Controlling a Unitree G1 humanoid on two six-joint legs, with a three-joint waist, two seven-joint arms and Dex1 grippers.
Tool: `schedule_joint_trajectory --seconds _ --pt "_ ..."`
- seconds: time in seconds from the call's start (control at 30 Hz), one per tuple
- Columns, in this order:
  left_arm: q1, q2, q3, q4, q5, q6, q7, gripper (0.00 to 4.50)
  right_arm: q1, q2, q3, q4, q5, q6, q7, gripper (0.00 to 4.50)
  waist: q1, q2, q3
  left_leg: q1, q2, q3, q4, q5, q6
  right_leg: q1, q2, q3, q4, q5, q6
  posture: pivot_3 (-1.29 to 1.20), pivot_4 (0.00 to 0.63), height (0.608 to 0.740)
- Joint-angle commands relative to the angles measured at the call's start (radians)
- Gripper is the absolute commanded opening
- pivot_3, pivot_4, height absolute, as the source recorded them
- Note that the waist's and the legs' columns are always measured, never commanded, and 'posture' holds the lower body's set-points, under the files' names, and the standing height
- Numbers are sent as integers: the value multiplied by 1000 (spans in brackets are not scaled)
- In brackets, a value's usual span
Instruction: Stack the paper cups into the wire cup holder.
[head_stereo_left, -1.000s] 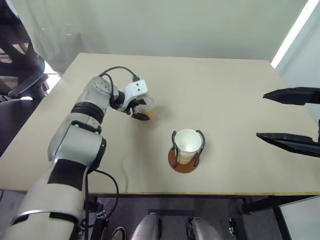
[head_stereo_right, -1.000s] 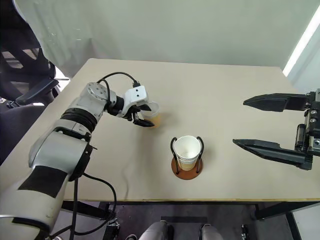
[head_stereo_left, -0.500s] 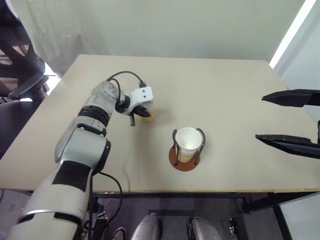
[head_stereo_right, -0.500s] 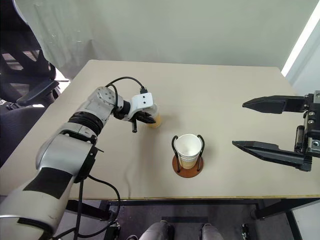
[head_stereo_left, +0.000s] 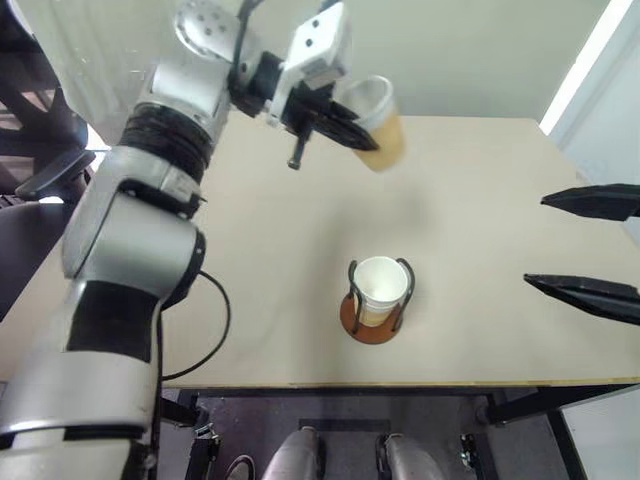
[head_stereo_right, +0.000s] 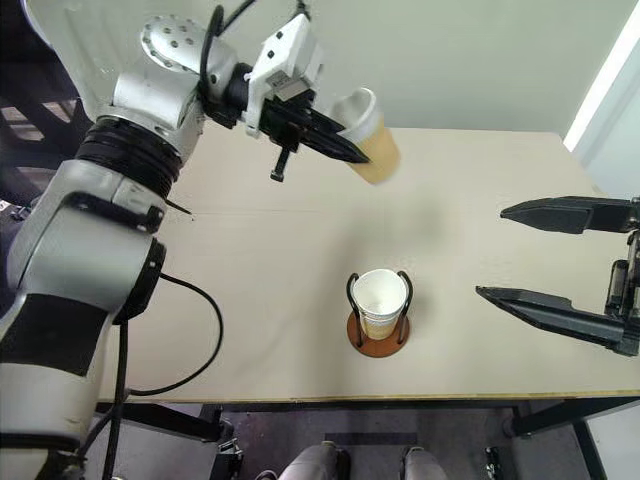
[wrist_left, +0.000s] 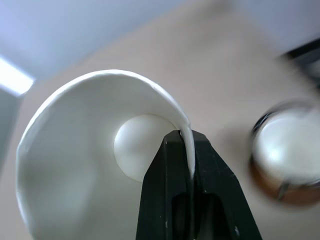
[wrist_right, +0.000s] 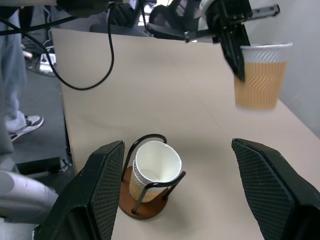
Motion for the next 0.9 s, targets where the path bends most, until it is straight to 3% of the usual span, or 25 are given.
schedule_joint_trajectory --seconds 0.03,0.2,0.4,0.53,0.9 --pt "-30 44 -135 -130 -241 23 -35 15 7 3 -74 -26 43 15 -45 3512 -4 1 0 1 -1 1 0 1 -1 1 1 0 0 -1 1 0 150 740" --pt "-52 112 -271 -300 -452 58 -35 15 38 5 -141 -54 96 50 -98 3512 -5 3 0 1 0 2 0 -1 2 1 -1 2 0 -2 3 0 150 740" --pt "-104 193 -536 -379 -477 -48 -35 15 81 11 -198 -74 142 63 -138 3512 -4 4 1 3 -1 0 2 -6 9 4 -3 2 -1 -4 4 0 150 740" --pt "-138 169 -708 -329 -430 -174 -35 15 99 9 -208 -76 156 51 -153 3512 3 5 1 3 -2 -3 2 -6 10 5 -2 0 -1 -5 2 0 150 740" --pt "-173 119 -843 -267 -446 -268 -35 15 130 8 -246 -84 195 47 -182 3512 2 5 2 1 -1 -3 2 -7 9 5 -2 -2 -1 -4 2 0 150 740"
